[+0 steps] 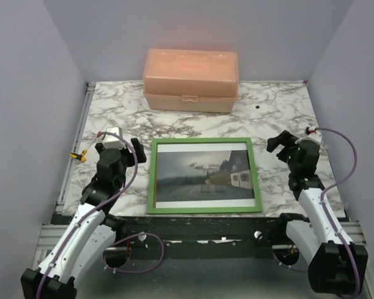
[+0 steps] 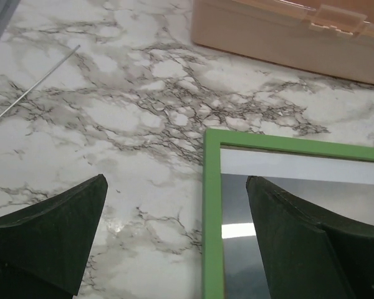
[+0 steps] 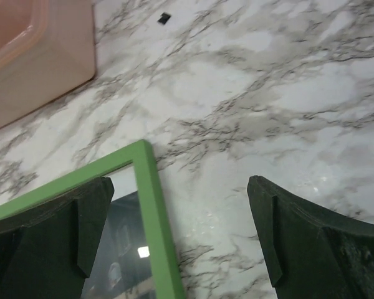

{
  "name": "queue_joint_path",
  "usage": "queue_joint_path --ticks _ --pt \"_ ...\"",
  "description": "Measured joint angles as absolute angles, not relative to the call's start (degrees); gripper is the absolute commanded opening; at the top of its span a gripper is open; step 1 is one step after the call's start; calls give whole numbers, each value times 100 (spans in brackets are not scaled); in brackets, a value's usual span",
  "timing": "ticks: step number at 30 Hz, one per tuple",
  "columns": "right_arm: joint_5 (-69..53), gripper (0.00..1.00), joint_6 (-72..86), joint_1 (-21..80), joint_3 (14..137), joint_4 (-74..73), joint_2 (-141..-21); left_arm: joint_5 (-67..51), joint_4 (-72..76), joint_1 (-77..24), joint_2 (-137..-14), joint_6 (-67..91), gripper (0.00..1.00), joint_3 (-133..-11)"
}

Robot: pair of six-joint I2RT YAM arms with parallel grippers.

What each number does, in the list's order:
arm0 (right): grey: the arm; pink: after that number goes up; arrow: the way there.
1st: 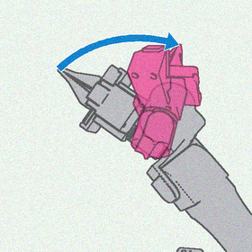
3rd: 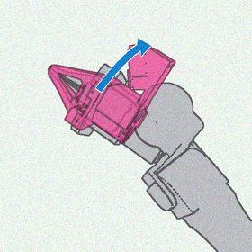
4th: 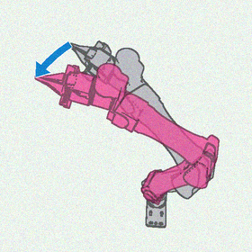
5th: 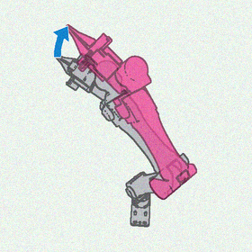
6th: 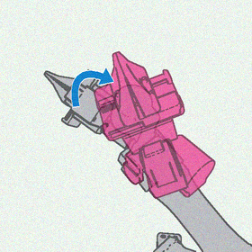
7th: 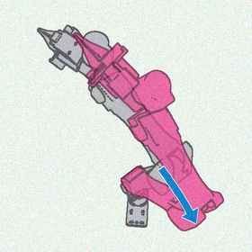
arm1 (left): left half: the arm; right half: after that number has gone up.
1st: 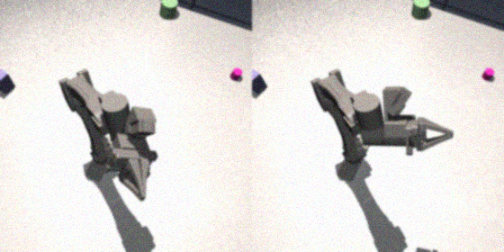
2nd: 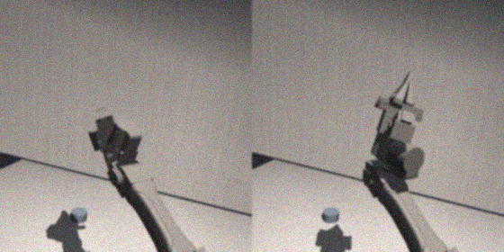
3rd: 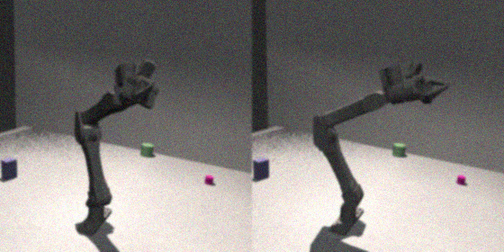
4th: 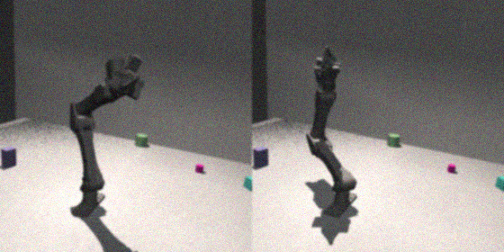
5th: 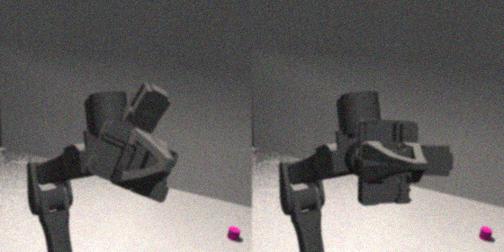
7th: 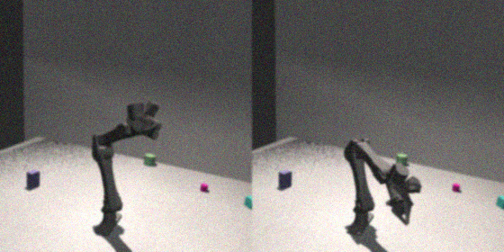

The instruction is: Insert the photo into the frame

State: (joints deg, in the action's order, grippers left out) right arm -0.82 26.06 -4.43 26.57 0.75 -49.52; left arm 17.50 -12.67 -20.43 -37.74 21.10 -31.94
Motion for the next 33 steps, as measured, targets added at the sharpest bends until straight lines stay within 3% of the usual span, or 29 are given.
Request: queue_joint_path --ticks 6,11,19,26,33 --pt "816 100 2018 -440 1288 1857 -4965 2276 1076 -2043 -3218 1153 98 -1404" --pt "1033 100 1787 -440 416 3365 -5660 2602 3216 -1966 -4123 679 98 -250" --pt "1020 100 1557 -434 416 5883 -7231 2370 5301 -1636 -5959 5 98 -541" --pt "725 100 1544 -429 845 6995 -8523 1997 7485 -1339 -7397 -550 98 -421" --pt "-89 100 1372 -419 913 7776 -9091 1929 7524 -926 -7537 -427 99 -716"
